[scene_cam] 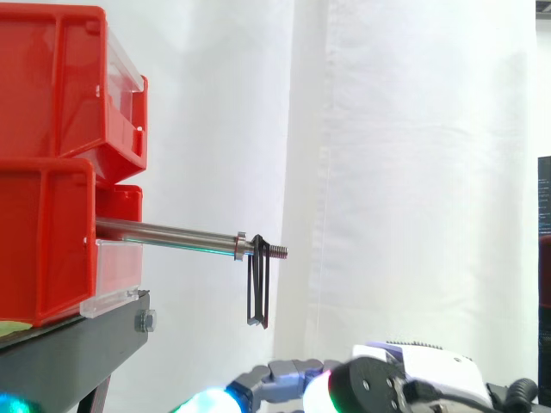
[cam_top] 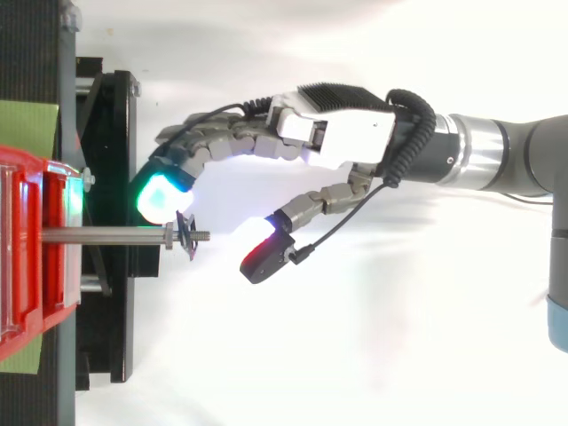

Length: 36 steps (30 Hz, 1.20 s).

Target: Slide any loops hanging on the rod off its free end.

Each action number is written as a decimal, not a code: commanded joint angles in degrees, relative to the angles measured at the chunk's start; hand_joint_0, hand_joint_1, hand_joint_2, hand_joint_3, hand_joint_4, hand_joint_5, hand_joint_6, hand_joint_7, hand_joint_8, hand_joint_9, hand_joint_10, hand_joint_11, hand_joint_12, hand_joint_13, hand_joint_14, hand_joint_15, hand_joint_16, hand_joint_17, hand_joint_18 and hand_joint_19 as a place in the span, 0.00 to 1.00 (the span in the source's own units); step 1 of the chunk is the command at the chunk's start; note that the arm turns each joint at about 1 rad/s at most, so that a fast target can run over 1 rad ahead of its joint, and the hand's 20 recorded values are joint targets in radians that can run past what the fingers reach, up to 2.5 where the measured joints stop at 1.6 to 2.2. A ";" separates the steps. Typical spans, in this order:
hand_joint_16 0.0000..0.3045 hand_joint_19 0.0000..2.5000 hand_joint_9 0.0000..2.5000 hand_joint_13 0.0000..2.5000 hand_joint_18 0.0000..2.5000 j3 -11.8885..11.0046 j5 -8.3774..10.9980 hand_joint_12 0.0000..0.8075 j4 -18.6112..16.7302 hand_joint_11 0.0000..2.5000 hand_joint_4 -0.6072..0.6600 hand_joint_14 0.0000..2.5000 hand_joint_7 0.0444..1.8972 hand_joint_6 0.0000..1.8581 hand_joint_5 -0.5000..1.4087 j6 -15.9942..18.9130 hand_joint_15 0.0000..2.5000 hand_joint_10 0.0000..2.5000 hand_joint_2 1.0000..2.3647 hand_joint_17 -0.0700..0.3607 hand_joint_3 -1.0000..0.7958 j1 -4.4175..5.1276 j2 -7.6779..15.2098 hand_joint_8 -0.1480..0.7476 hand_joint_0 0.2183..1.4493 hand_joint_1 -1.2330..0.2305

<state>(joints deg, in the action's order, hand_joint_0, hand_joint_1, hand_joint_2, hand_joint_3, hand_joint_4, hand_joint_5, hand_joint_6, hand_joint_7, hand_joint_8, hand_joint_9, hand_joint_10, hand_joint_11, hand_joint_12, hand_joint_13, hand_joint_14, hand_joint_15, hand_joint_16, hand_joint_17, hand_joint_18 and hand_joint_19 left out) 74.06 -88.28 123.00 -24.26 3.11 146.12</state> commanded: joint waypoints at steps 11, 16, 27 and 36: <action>0.16 0.01 0.16 0.12 0.09 -1.55 -2.51 0.39 0.31 0.00 0.70 0.00 0.37 0.27 0.17 2.29 0.00 0.00 0.00 0.42 0.30 -0.65 0.30 0.44 0.29 0.43; 0.16 0.01 0.16 0.12 0.09 -1.64 -2.60 0.39 0.31 0.00 0.72 0.00 0.38 0.27 0.18 2.29 0.00 0.00 0.00 0.42 0.30 -0.82 -0.40 0.45 0.29 0.43; 0.17 0.02 0.18 0.12 0.10 -1.64 -3.39 0.39 0.58 0.00 0.73 0.00 0.42 0.27 0.19 2.46 0.00 0.00 0.00 0.43 0.30 -1.44 -1.80 0.45 0.29 0.44; 0.17 0.02 0.19 0.12 0.10 -1.64 -4.71 0.39 3.92 0.00 0.74 0.00 0.47 0.27 0.20 2.29 0.00 0.00 0.00 0.43 0.31 -1.97 -3.39 0.46 0.29 0.44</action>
<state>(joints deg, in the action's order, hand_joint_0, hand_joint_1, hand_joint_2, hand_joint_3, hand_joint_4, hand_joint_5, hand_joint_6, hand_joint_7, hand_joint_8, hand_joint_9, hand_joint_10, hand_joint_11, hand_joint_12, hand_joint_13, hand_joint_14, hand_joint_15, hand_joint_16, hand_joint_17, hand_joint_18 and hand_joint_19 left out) 72.42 -92.39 125.56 -21.91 1.25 142.94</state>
